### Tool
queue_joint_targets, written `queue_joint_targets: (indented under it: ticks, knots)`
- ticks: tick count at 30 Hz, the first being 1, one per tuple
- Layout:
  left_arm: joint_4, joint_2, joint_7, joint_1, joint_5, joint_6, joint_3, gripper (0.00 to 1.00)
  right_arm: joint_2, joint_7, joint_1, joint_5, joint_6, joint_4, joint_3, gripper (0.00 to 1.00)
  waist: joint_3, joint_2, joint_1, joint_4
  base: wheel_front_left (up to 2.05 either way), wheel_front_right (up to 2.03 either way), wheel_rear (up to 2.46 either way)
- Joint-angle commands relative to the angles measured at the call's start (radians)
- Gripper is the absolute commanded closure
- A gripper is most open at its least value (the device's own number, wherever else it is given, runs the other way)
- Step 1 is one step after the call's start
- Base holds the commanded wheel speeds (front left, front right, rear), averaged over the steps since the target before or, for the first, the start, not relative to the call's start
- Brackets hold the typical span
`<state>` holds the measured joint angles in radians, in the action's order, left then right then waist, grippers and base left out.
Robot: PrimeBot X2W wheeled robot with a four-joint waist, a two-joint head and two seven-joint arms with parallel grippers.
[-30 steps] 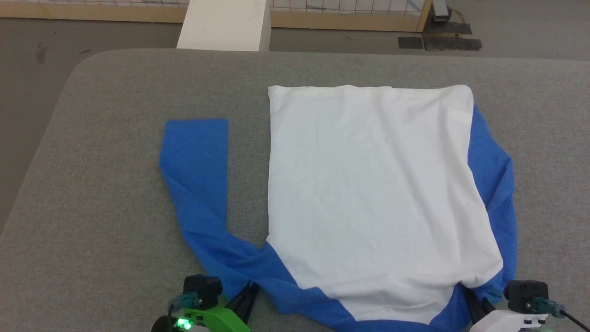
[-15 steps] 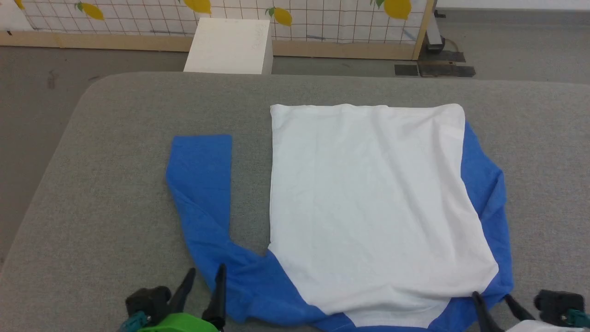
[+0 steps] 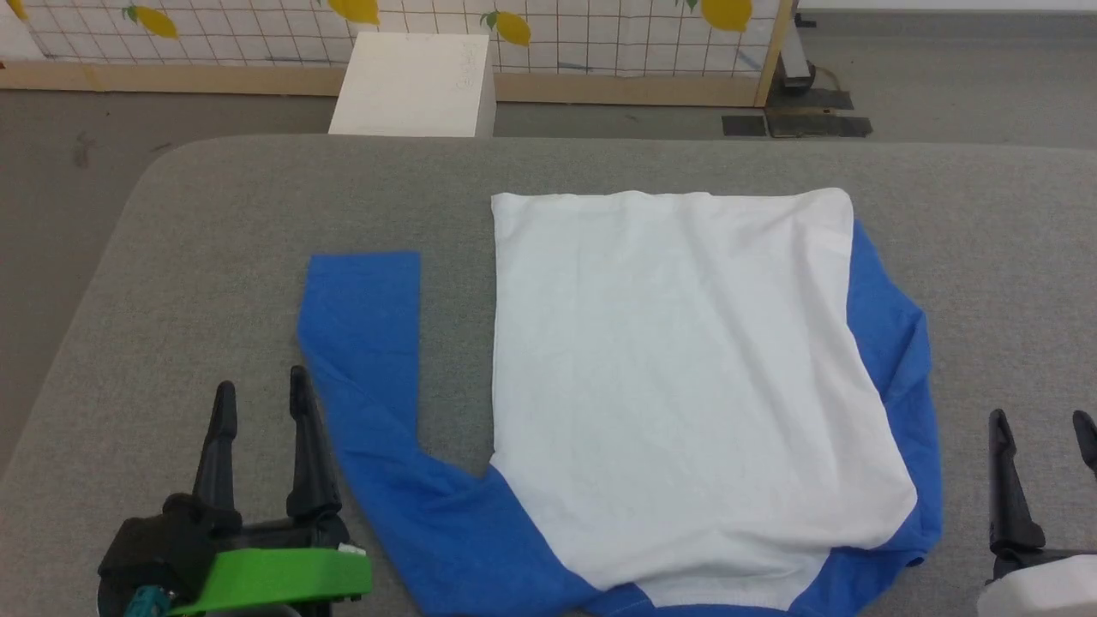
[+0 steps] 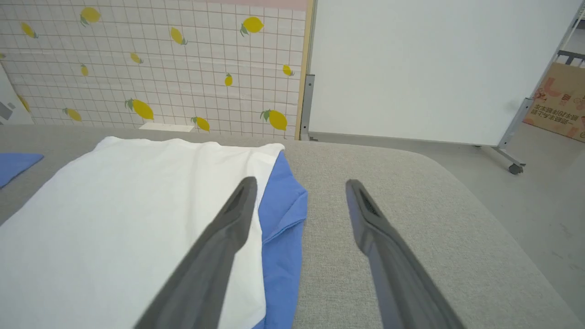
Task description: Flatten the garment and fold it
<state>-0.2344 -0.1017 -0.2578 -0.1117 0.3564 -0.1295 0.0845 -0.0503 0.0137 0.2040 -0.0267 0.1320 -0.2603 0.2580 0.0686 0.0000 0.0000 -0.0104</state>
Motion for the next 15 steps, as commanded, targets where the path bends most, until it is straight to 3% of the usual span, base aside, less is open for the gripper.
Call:
queue_joint_targets:
  ticks: [1, 7, 15]
  knots:
    - [-0.009, 0.011, -0.004, -0.024, -0.037, 0.017, -0.012, 0.00, 0.000, -0.034, -0.015, 0.019, -0.001, 0.002, -0.005, 0.00, -0.003, 0.0000, 0.0000, 0.001, 0.00, 0.00, 0.00]
    - [0.044, 0.035, -0.004, -0.087, -0.169, 0.070, 0.000, 0.00, 0.000, -0.146, -0.007, 0.112, -0.001, 0.049, -0.028, 0.00, -0.023, 0.0000, 0.0000, 0.007, 0.00, 0.00, 0.00]
    - [0.097, 0.047, -0.004, -0.114, -0.226, 0.093, 0.030, 0.00, 0.000, -0.192, 0.013, 0.085, -0.001, 0.129, -0.042, 0.00, -0.029, 0.0000, 0.0000, 0.019, 0.00, 0.00, 0.00]
